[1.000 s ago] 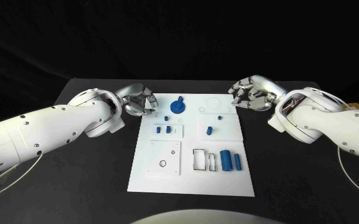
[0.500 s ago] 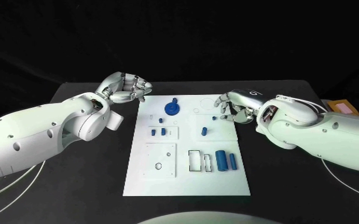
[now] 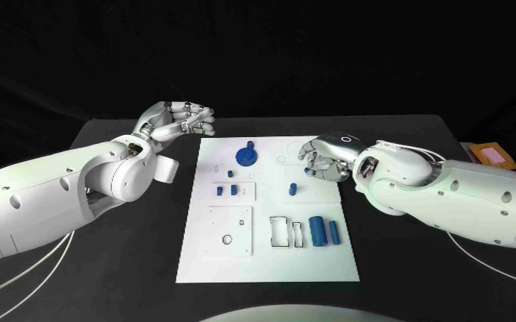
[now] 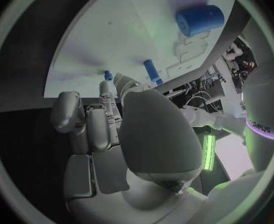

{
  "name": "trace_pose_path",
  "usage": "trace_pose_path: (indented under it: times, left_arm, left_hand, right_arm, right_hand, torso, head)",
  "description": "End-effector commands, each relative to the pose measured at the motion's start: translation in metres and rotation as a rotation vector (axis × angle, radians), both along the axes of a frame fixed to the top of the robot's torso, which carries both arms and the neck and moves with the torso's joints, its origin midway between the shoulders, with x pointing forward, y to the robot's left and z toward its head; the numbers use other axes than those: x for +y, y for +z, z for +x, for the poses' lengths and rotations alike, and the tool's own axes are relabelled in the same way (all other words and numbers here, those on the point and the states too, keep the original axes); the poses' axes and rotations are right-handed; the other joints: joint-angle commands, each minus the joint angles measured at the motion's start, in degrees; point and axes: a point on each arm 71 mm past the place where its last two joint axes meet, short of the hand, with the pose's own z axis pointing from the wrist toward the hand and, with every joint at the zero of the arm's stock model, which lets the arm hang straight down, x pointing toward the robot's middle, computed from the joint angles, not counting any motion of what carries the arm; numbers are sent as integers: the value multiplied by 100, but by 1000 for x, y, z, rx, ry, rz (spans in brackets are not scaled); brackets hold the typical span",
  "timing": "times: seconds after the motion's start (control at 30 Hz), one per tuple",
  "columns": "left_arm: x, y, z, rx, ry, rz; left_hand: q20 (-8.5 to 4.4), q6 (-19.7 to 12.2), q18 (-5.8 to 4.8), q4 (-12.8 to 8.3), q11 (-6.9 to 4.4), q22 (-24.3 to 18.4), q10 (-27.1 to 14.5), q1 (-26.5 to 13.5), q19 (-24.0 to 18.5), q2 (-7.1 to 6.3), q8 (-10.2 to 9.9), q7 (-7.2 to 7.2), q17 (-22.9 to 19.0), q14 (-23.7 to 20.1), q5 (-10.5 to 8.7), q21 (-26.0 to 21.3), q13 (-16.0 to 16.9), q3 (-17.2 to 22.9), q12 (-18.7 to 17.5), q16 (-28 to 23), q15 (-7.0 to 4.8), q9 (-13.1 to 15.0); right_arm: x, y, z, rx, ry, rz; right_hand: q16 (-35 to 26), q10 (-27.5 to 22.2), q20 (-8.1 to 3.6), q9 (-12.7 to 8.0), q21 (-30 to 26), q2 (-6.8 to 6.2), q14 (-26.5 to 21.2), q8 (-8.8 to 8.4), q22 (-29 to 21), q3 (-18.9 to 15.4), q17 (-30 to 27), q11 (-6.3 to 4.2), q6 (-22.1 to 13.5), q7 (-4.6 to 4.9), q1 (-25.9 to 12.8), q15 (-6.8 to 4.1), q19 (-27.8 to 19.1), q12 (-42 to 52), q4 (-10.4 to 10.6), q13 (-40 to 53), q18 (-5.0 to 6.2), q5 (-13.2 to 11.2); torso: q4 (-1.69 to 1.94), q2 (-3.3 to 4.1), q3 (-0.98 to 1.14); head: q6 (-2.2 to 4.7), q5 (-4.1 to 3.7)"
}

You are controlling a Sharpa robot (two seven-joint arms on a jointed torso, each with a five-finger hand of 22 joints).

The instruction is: Assemble the parts on the task board

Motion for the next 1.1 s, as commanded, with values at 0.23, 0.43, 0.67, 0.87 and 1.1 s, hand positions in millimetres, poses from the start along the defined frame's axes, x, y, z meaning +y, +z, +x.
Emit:
trace_pose_path:
  times: [0.23,0.43,0.67,0.87,1.1]
  left_arm:
    - [15,-3,7,41,34,-74]
    - [29,-7,13,68,84,-52]
    - [41,-10,17,85,116,-58]
    - [35,-9,15,87,88,-66]
    - [27,-8,12,84,64,-71]
  left_hand:
    - [-31,100,25,-3,-14,-217,215,274,225,71,-38,-17,12,182,-4,-272,-5,375,-334,-426,-5,4]
    - [-25,86,22,-8,15,-292,236,239,266,-3,-62,13,24,208,5,-371,-4,452,-465,-575,18,4]
    - [-22,80,23,-39,27,-336,237,303,296,-3,-70,31,37,231,5,-428,-3,514,-542,-667,26,9]
    - [-21,77,22,-39,32,-347,242,300,301,-7,-72,40,42,237,5,-443,-2,519,-556,-688,30,10]
    - [-19,77,22,-54,35,-361,247,328,307,-9,-73,47,49,245,5,-462,0,536,-576,-715,32,12]
  right_arm:
    - [3,-6,1,-15,-4,-66]
    - [5,-8,2,-15,-7,-80]
    - [6,-9,2,-12,-7,-91]
    - [8,-12,2,-4,-6,-98]
    - [9,-18,1,7,-8,-128]
  right_hand:
    - [65,124,-16,34,103,-43,155,39,136,115,51,-22,747,-78,-5,-30,71,-79,-28,-74,-28,-7]
    - [29,98,-17,52,37,-62,134,73,114,154,-7,-19,811,-91,-48,-32,39,-145,-35,-128,-18,-17]
    - [24,105,-16,75,37,-32,124,114,127,234,-11,-26,877,-109,-30,-37,36,-188,-82,-171,-18,-24]
    - [57,249,-33,138,133,40,139,233,200,367,37,-66,1033,-152,-28,-69,86,-182,-183,-207,-35,-81]
    - [75,608,-123,352,265,216,168,495,309,625,71,-189,1235,-257,-61,-167,162,-152,-463,-220,-60,-446]
  torso:
    - [-12,2,6]
    - [-6,-7,9]
    - [3,-7,-1]
    - [-7,-11,4]
    - [-4,-10,1]
  head:
    - [-64,2]
    - [-81,23]
    - [-101,0]
    - [-112,37]
    - [-128,15]
